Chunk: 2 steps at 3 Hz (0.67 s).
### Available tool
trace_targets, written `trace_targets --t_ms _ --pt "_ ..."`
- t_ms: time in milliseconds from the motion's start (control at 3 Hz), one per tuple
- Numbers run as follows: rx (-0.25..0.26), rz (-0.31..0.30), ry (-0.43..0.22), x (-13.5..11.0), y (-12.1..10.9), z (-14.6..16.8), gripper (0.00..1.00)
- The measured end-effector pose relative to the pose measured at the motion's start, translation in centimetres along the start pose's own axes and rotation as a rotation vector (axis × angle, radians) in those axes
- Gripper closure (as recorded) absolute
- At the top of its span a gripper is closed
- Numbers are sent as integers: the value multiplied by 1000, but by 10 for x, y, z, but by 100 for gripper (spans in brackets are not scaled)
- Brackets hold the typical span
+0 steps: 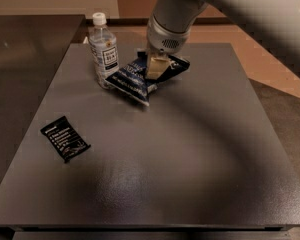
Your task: Move blue chip bag near blue plastic bottle
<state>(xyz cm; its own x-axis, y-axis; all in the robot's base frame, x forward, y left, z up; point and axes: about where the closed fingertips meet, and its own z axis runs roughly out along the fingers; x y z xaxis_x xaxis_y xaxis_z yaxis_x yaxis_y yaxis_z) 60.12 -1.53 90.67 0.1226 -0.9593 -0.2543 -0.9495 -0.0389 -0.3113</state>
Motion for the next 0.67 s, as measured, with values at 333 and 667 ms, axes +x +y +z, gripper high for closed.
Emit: trace_targets --t_ms 333,667 --pt "18 6 14 4 -6 0 35" --pt "16 4 14 3 -6 1 12"
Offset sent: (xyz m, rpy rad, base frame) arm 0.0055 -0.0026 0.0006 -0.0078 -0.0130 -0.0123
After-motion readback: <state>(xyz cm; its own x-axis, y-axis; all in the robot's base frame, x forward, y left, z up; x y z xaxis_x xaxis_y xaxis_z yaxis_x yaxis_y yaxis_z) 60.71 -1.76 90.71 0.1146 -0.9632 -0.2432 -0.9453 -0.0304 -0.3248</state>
